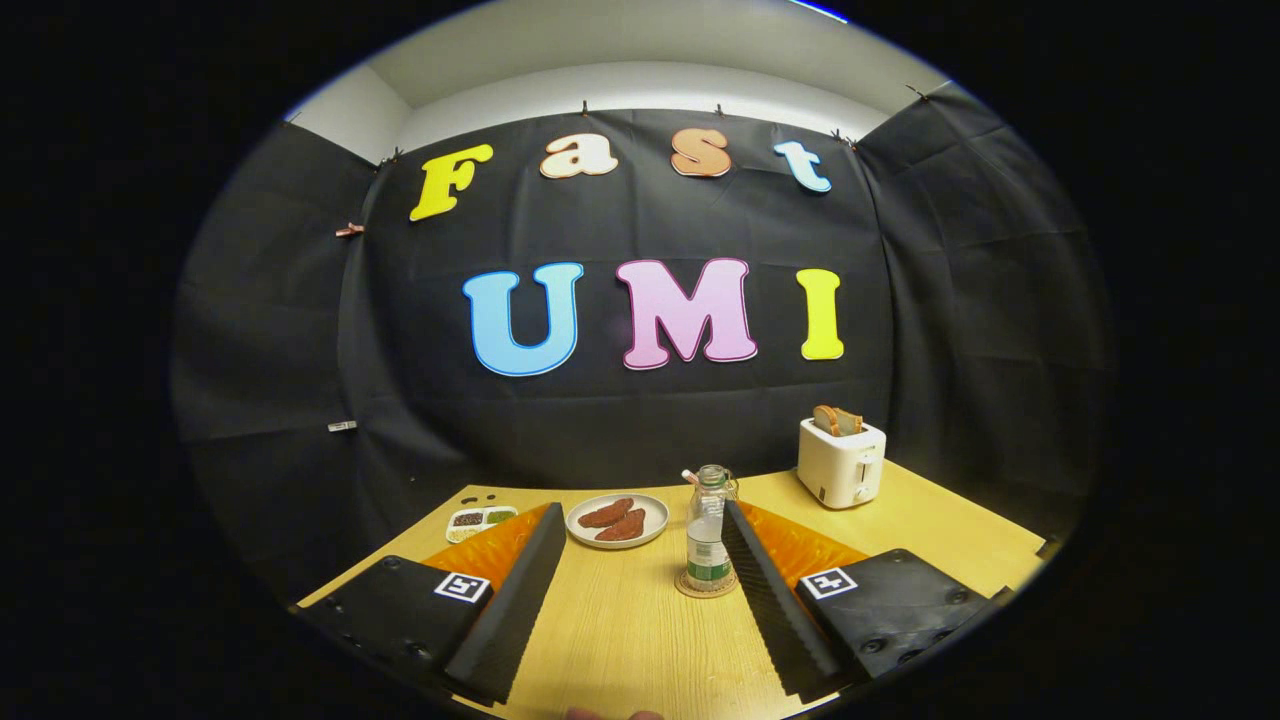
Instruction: Take the bottle from table, then pour the juice into the cup, finally place the bottle on the coaster
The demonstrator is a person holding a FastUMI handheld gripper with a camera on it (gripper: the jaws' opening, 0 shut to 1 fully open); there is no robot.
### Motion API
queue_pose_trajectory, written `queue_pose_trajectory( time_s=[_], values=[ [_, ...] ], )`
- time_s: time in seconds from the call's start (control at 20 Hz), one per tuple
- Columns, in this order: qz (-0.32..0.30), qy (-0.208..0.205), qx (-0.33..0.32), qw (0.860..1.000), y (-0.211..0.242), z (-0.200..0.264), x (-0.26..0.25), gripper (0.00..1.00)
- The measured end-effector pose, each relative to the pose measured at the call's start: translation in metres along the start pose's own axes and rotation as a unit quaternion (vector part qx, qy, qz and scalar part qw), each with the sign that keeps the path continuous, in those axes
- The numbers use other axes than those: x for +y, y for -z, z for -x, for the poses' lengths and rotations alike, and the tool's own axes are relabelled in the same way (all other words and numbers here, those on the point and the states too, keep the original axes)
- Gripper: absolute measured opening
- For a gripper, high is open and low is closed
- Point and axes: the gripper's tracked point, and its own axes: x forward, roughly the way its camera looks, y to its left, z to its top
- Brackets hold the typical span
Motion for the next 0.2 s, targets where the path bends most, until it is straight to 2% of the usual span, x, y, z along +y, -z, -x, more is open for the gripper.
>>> queue_pose_trajectory(
  time_s=[0.2],
  values=[
    [-0.01, -0.002, -0.004, 1.0, -0.0065, 0.0054, -0.0048, 0.96]
  ],
)
